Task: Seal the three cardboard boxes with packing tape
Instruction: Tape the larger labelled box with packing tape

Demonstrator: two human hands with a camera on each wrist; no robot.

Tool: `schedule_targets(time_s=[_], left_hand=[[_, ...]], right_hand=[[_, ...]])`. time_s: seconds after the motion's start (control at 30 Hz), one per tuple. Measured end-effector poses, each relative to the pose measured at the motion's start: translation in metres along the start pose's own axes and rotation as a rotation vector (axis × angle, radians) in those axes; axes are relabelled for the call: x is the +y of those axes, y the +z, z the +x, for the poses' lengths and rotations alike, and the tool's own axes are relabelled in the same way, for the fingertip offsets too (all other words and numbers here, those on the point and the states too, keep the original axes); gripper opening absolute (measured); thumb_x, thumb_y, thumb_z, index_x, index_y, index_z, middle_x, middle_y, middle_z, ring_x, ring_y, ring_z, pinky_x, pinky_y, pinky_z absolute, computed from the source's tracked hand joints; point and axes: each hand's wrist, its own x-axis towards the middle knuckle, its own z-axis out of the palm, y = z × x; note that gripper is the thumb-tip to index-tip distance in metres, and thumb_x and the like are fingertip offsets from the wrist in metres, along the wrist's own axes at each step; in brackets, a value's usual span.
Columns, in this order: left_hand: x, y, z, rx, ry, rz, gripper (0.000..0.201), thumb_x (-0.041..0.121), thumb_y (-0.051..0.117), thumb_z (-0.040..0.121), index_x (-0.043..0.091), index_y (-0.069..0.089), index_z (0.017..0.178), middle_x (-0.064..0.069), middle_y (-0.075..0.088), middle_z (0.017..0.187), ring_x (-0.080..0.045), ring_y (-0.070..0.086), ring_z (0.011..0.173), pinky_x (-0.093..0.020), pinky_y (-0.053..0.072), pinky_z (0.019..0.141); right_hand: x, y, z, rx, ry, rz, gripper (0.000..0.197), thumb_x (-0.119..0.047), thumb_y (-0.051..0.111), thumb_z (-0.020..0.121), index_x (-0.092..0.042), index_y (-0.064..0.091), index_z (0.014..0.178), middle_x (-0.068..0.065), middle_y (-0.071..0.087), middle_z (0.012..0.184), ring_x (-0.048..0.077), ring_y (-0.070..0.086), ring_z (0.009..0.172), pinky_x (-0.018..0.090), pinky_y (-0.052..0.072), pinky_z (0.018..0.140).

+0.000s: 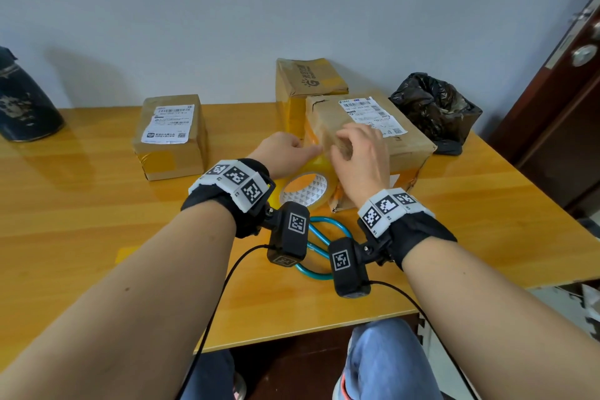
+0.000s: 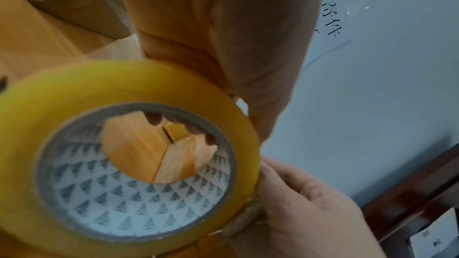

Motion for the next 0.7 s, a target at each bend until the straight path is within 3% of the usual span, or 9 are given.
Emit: schedule_targets(time_s=[0.13, 0.27, 0.37, 0.43, 0.5, 0.6, 0.7], left_hand=[[-0.007, 0.0, -0.006, -0.059, 0.026, -0.144, 0.059, 0.058, 0.076, 0.068, 0.021, 0.056, 0.109, 0.003, 0.057, 0.106, -0.016, 0.055, 0.099, -0.03, 0.045, 0.079], [-0.019, 0.002, -0.015, -0.099, 0.05, -0.128, 0.07, 0.037, 0.086, 0.065, 0.028, 0.046, 0.122, 0.006, 0.057, 0.108, -0.012, 0.056, 0.097, -0.028, 0.049, 0.079], [-0.027, 0.008, -0.019, -0.064, 0.037, -0.188, 0.075, 0.037, 0.085, 0.068, 0.024, 0.048, 0.132, 0.0, 0.063, 0.118, -0.015, 0.061, 0.101, -0.031, 0.053, 0.085], [-0.026, 0.01, -0.019, -0.04, 0.035, -0.203, 0.087, 0.046, 0.084, 0.066, 0.023, 0.044, 0.14, 0.003, 0.058, 0.129, -0.015, 0.057, 0.114, -0.036, 0.05, 0.096], [-0.022, 0.012, -0.021, -0.011, 0.053, -0.218, 0.09, 0.056, 0.081, 0.063, 0.026, 0.045, 0.14, 0.006, 0.055, 0.131, -0.014, 0.054, 0.118, -0.037, 0.049, 0.098], [-0.013, 0.011, -0.023, 0.04, 0.121, -0.211, 0.07, 0.056, 0.077, 0.068, 0.038, 0.052, 0.131, 0.005, 0.057, 0.13, -0.015, 0.055, 0.118, -0.033, 0.05, 0.096], [-0.007, 0.005, -0.024, 0.066, 0.18, -0.139, 0.066, 0.052, 0.075, 0.074, 0.043, 0.048, 0.134, 0.005, 0.051, 0.139, -0.015, 0.048, 0.125, -0.027, 0.043, 0.098]], right_hand=[[0.006, -0.001, 0.001, -0.037, -0.004, -0.044, 0.039, -0.032, 0.058, 0.092, -0.011, 0.06, 0.125, 0.001, 0.055, 0.135, 0.02, 0.042, 0.127, 0.032, 0.031, 0.108], [0.01, -0.003, 0.001, -0.031, -0.039, -0.132, 0.038, -0.026, 0.05, 0.096, -0.011, 0.057, 0.13, 0.003, 0.05, 0.142, 0.02, 0.034, 0.138, 0.033, 0.014, 0.117], [0.014, -0.004, 0.002, -0.053, -0.085, -0.217, 0.039, -0.031, 0.045, 0.099, -0.011, 0.055, 0.131, 0.005, 0.048, 0.144, 0.02, 0.036, 0.138, 0.037, 0.004, 0.119], [0.016, -0.004, 0.002, -0.064, -0.093, -0.229, 0.041, -0.036, 0.044, 0.099, -0.011, 0.055, 0.131, 0.006, 0.048, 0.144, 0.021, 0.036, 0.138, 0.038, 0.008, 0.12], [0.017, -0.004, 0.002, -0.07, -0.091, -0.238, 0.043, -0.036, 0.044, 0.099, -0.011, 0.053, 0.133, 0.006, 0.046, 0.146, 0.021, 0.035, 0.139, 0.038, 0.012, 0.12], [0.018, -0.005, 0.004, -0.072, -0.09, -0.218, 0.042, -0.03, 0.046, 0.099, -0.01, 0.051, 0.135, 0.006, 0.043, 0.148, 0.02, 0.033, 0.14, 0.035, 0.014, 0.119], [0.02, -0.002, 0.006, -0.069, -0.097, -0.208, 0.039, -0.026, 0.048, 0.098, -0.009, 0.053, 0.133, 0.006, 0.046, 0.146, 0.02, 0.037, 0.137, 0.036, 0.018, 0.118]])
